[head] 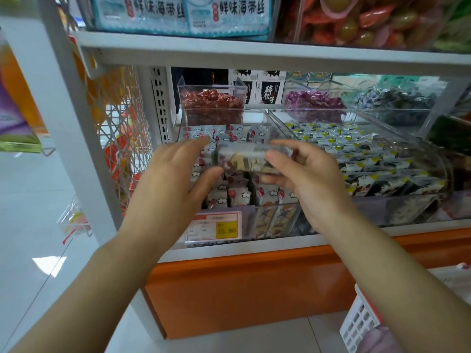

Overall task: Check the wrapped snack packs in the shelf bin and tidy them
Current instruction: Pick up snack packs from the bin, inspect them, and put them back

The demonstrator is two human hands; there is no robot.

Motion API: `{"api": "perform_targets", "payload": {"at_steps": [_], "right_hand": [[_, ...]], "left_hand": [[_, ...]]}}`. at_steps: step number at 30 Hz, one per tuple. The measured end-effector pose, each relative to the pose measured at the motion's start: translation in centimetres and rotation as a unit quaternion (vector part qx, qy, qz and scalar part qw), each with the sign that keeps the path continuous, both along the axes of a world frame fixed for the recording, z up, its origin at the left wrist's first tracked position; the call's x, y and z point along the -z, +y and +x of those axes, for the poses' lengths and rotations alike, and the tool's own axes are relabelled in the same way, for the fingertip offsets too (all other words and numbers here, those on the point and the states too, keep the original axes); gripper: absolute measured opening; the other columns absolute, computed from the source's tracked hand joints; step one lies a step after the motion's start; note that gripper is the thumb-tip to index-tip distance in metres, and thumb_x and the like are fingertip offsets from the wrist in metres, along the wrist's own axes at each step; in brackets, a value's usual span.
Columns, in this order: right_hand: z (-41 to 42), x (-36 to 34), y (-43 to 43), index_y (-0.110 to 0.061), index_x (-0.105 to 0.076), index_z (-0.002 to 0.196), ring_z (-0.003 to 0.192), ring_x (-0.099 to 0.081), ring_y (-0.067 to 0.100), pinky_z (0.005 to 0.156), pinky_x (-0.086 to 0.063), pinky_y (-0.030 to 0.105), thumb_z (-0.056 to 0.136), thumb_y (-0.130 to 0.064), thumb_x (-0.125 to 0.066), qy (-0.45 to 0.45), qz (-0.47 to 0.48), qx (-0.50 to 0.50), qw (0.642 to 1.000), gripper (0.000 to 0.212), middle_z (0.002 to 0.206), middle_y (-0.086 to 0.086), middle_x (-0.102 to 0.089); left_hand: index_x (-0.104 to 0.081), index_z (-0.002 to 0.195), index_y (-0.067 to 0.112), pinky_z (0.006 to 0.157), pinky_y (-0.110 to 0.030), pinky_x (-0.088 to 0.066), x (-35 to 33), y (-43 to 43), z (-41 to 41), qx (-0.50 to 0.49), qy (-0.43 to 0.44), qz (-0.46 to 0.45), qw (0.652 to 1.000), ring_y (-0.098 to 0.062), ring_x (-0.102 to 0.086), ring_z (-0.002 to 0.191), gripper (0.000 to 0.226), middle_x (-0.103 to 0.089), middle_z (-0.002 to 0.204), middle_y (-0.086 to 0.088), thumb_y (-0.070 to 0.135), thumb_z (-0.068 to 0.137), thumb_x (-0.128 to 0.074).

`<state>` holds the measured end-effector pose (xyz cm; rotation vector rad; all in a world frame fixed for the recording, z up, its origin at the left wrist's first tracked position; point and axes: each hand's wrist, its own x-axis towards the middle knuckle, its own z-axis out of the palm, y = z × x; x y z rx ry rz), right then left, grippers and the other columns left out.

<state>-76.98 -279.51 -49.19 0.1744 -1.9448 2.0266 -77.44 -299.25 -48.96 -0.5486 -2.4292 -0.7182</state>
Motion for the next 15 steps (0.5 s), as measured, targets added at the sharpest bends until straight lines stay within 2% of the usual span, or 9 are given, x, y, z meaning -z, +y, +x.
{"api": "perform_targets", "payload": {"at_steps": [2,5,8,9,11,13,15], "right_hand": [[-2.2,-1.0,-0.9,-0.011,-0.058,0.101,0.071,-0.070,0.015,0.064,-0.060,0.029,0.081,-0.013,-0.069,0.004,0.012,0.044,0.999,0.022,0.095,0.008,-0.064],[-5.9,-1.9,-3.1,-0.009,-0.053,0.095,0.075,-0.066,0.015,0.064,-0.059,0.031,0.082,-0.012,-0.069,0.009,0.085,0.074,0.994,0.021,0.100,0.012,-0.058],[-8.9,-2.2,-5.0,-0.011,-0.054,0.094,0.085,-0.062,0.016,0.075,-0.057,0.032,0.082,-0.018,-0.070,0.037,0.202,0.084,0.975,0.021,0.092,-0.005,-0.055],[-9.6,-2.3,-5.5,-0.010,-0.056,0.094,0.086,-0.060,0.015,0.077,-0.054,0.026,0.082,-0.020,-0.071,0.050,0.240,0.083,0.966,0.022,0.087,-0.009,-0.053],[-10.8,-2.5,-6.2,-0.008,-0.060,0.092,0.083,-0.053,0.012,0.067,-0.041,0.011,0.080,-0.023,-0.072,0.085,0.317,0.078,0.941,0.023,0.084,-0.005,-0.053],[-11.7,-2.5,-7.0,-0.006,-0.062,0.091,0.078,-0.046,0.011,0.061,-0.032,0.014,0.079,-0.027,-0.072,0.107,0.387,0.068,0.914,0.026,0.086,0.000,-0.053],[-12.3,-2.5,-7.7,-0.006,-0.061,0.091,0.075,-0.046,0.011,0.061,-0.034,0.023,0.080,-0.029,-0.072,0.104,0.433,0.039,0.895,0.028,0.085,0.004,-0.054]], "left_hand": [[-0.035,0.142,0.018,0.108,-0.035,-0.020,-0.1,-0.8,-1.1,-0.045,0.001,-0.057,0.997,-0.023,-0.028,0.134,0.066,-0.039,0.146,-0.003,0.052,0.086,-0.040],[-0.020,0.148,0.016,0.113,-0.040,-0.011,0.7,-1.5,-2.5,-0.067,-0.069,-0.090,0.991,-0.023,-0.011,0.141,0.075,-0.019,0.155,-0.003,0.056,0.086,-0.038],[-0.010,0.149,0.015,0.113,-0.034,-0.007,1.7,-1.8,-3.1,-0.044,-0.094,-0.081,0.991,-0.020,-0.006,0.142,0.079,-0.011,0.157,-0.003,0.054,0.088,-0.041],[-0.008,0.149,0.016,0.110,-0.030,-0.004,1.8,-1.9,-3.3,-0.036,-0.094,-0.072,0.992,-0.018,-0.006,0.142,0.080,-0.009,0.157,-0.002,0.054,0.088,-0.042],[-0.004,0.150,0.018,0.105,-0.025,0.000,2.0,-2.2,-3.5,-0.022,-0.100,-0.056,0.993,-0.016,-0.004,0.142,0.082,-0.006,0.158,0.000,0.056,0.087,-0.040],[-0.001,0.150,0.020,0.104,-0.024,0.001,2.1,-2.4,-3.7,-0.009,-0.111,-0.052,0.992,-0.014,-0.002,0.143,0.084,-0.003,0.158,0.002,0.059,0.085,-0.038],[0.000,0.149,0.022,0.105,-0.024,0.001,2.0,-2.7,-3.7,0.004,-0.120,-0.050,0.992,-0.012,-0.001,0.143,0.087,-0.002,0.158,0.004,0.062,0.081,-0.035]]}}
